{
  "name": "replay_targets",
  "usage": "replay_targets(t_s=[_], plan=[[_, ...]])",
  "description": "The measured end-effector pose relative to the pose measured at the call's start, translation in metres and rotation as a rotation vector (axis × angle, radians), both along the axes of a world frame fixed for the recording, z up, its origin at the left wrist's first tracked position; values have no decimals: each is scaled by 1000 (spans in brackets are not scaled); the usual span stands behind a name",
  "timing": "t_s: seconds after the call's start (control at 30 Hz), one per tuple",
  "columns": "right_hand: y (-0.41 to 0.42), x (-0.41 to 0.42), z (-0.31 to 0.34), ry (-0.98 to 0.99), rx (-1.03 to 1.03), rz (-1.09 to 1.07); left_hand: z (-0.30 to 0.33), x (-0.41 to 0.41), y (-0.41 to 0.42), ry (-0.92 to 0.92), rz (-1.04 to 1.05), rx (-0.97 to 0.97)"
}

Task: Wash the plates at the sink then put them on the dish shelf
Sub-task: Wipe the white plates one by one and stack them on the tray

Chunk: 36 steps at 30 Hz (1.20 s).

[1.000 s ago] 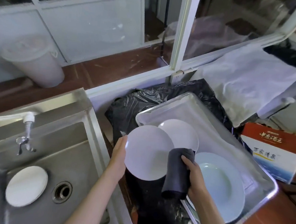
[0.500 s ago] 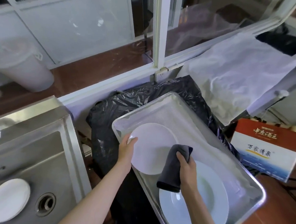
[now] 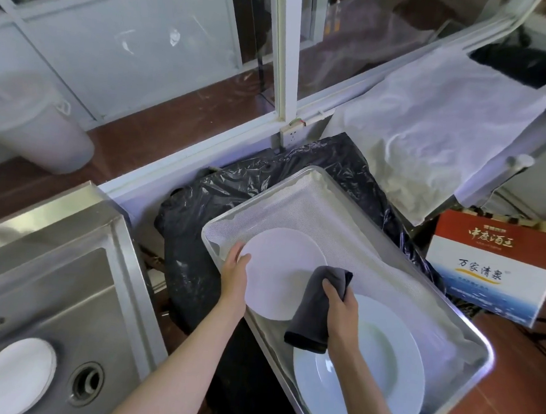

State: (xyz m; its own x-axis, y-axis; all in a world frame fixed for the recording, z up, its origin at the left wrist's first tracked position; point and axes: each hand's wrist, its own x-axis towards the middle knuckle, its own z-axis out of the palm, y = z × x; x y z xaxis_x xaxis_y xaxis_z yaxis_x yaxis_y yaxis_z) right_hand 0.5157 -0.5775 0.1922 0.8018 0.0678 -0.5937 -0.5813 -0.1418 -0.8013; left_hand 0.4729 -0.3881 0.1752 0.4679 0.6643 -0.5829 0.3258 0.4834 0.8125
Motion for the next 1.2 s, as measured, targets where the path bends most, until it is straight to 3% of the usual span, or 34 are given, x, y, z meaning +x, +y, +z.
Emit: replay_targets(t_s=[0.13, 0.37, 0.6, 0.67, 0.8, 0.97, 1.2], plan=[[-1, -7, 10, -27, 4, -47, 5, -8, 6, 14, -86, 4], [22, -47, 37, -74, 88, -66, 24, -77, 14, -17, -276, 287], [104, -140, 50, -145, 121, 238, 42, -164, 46, 45, -475, -137], [125, -172, 50, -178, 128, 315, 40, -197, 61, 33, -463, -96], [165, -232, 45, -173, 88, 432, 23, -267, 93, 51, -288, 182], [218, -313, 36, -167, -20, 624, 21, -359, 121, 188, -204, 393], [280, -407, 31, -11, 105, 871, 1, -463, 180, 209, -52, 424]])
